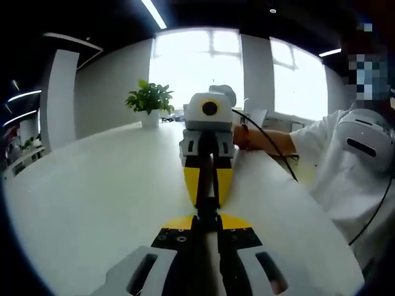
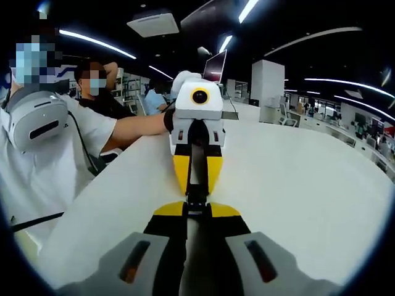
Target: Snap the two parts of the plastic buckle together until the buckle closes and remains connected.
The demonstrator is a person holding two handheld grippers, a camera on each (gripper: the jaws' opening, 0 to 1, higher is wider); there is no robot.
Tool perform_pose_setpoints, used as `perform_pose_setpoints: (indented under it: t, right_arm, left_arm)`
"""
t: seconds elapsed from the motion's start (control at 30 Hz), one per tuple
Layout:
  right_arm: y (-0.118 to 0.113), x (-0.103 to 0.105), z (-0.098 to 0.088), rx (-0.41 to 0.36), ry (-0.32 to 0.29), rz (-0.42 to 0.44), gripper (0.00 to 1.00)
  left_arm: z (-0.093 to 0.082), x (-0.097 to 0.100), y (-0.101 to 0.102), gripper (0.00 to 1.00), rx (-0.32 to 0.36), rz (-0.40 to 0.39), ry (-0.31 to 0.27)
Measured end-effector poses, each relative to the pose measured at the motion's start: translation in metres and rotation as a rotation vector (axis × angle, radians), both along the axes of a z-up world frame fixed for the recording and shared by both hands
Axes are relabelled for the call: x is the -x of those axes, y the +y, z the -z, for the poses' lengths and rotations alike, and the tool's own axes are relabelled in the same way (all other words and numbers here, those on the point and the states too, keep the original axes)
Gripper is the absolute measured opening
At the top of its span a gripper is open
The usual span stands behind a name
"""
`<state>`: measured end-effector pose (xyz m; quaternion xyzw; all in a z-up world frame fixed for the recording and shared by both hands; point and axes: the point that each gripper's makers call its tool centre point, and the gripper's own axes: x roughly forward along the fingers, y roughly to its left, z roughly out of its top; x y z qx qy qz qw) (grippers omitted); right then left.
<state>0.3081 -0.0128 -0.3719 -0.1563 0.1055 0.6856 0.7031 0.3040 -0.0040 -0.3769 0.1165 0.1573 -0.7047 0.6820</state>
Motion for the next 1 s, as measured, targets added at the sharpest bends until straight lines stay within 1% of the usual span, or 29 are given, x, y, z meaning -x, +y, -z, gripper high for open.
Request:
perform_pose_setpoints:
  t: [0.17, 0.33, 0.5, 0.7, 0.73, 0.77, 0.8, 0.87, 0.93, 1.0]
  right_arm:
    - [0.0004, -0.0008, -0.0007, 0.001, 0.002, -0.001, 0.1]
    - [-0.0007, -0.0037, -0.0023, 0.003, 0.004, -0.005, 0.1]
    - [0.0021, -0.001, -0.0029, 0.007, -0.015, -0.006, 0.09]
    - [0.0024, -0.0023, -0.0034, 0.008, -0.017, -0.004, 0.09]
    - [0.0089, -0.0008, -0.0053, -0.01, -0.043, -0.026, 0.09]
    - [0.0045, -0.0022, -0.002, 0.021, -0.009, 0.005, 0.09]
    - [0.0026, -0.0033, -0.0012, 0.029, -0.033, -0.005, 0.09]
    - [0.0043, -0.0018, -0.0014, 0.003, -0.016, -0.003, 0.09]
    - [0.0049, -0.0024, -0.0034, 0.006, -0.027, -0.004, 0.09]
    - [0.0048, -0.0035, -0.0045, 0.019, -0.038, 0.013, 0.09]
  left_arm:
    - [0.0001, 0.0003, 0.0002, 0.1, 0.003, 0.008, -0.013]
    - [0.0002, -0.0006, 0.0004, 0.1, 0.004, 0.006, -0.004]
    - [0.0009, 0.001, -0.0003, 0.1, 0.008, 0.007, 0.009]
    - [-0.0003, -0.0061, 0.0009, 0.1, 0.011, 0.006, 0.007]
    - [0.0001, -0.0037, -0.0032, 0.1, 0.018, 0.011, 0.009]
    - [0.0023, -0.002, -0.0031, 0.1, -0.002, 0.011, 0.005]
    - [0.003, -0.0026, -0.0037, 0.1, 0.001, 0.028, -0.026]
    - [0.0048, -0.0031, -0.004, 0.1, 0.004, 0.022, 0.004]
    - [0.0061, -0.002, -0.0055, 0.1, 0.007, 0.02, -0.002]
    - [0.0064, -0.0015, -0.007, 0.1, 0.006, 0.012, -0.005]
